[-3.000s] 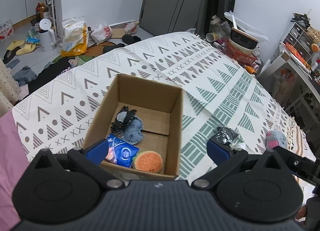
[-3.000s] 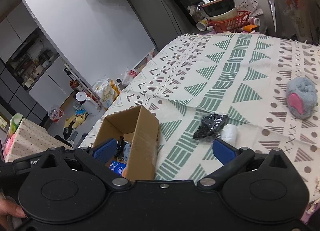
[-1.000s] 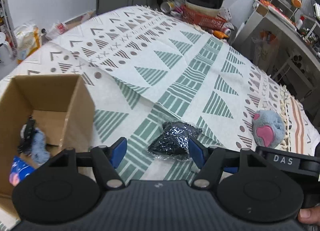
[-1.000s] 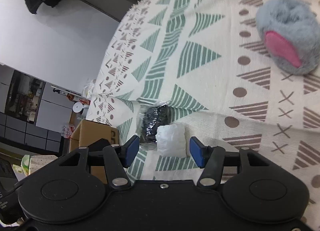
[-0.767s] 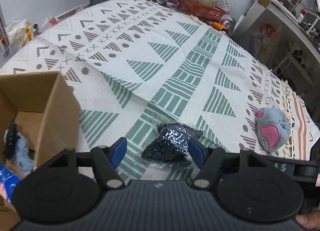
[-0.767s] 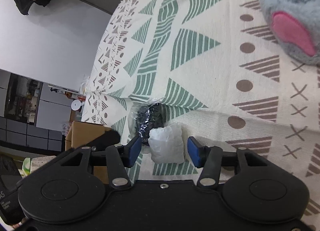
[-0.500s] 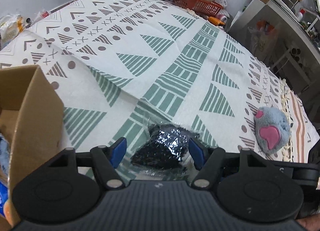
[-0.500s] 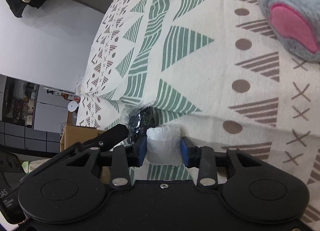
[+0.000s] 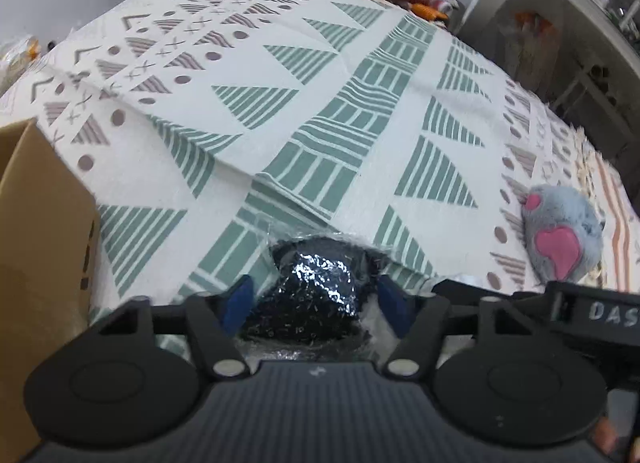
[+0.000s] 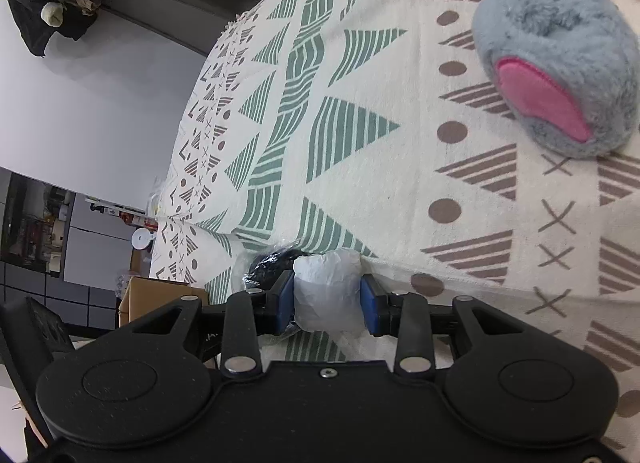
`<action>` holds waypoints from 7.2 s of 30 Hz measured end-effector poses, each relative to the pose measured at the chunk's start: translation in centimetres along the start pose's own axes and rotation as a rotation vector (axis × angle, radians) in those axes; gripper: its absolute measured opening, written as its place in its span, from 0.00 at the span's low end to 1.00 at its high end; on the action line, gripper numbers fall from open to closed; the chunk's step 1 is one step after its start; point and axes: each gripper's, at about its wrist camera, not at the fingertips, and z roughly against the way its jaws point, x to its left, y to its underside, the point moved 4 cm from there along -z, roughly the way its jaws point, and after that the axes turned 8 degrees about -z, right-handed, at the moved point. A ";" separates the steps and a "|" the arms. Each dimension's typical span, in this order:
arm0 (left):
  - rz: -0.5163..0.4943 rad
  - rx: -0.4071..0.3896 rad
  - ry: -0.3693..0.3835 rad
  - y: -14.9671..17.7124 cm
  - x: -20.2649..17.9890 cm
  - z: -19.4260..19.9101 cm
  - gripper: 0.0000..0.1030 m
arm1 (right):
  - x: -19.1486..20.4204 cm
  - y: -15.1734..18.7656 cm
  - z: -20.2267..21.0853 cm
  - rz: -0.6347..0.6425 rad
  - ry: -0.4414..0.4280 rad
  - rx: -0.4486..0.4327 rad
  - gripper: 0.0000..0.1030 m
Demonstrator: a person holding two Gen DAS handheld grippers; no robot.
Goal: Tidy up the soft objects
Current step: 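Grasp the black sparkly pouch with left tool while right tool grasps white ball, then carry pouch and white ball over the box and release both inside, then move both tools from the box toward the grey plush, then grasp the grey plush with pink ear using the right tool, then carry the grey plush with right tool into the box and release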
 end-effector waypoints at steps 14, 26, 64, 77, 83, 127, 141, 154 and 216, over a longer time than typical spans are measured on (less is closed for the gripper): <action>0.005 -0.119 -0.024 -0.2 1.0 11.8 0.44 | 0.7 1.3 3.2 0.039 -0.031 -0.074 0.33; 0.063 -0.188 -0.019 2.8 3.7 17.8 0.44 | 4.4 4.2 10.4 0.133 -0.041 -0.184 0.33; 0.266 -0.196 -0.011 5.5 17.4 20.8 0.44 | 18.3 11.9 9.0 0.308 -0.085 -0.185 0.34; 0.276 -0.104 0.021 4.7 18.4 15.9 0.45 | 22.0 13.3 5.3 0.365 -0.057 -0.114 0.34; 0.304 -0.091 0.081 4.5 19.0 14.8 0.52 | 23.6 13.4 3.2 0.378 -0.053 -0.084 0.34; 0.234 -0.208 -0.114 2.1 16.8 22.3 1.00 | 19.8 11.7 7.9 0.395 -0.022 -0.219 0.99; 0.193 -0.265 -0.085 0.8 9.7 21.6 1.00 | 14.5 8.4 12.4 0.416 0.008 -0.304 1.00; 0.067 -0.212 -0.054 -0.3 1.9 18.4 1.00 | 7.8 3.8 15.4 0.315 0.026 -0.364 1.00; 0.110 0.012 0.252 -5.6 -17.5 -4.0 0.16 | -11.5 -7.5 9.0 -0.258 0.007 -0.348 0.23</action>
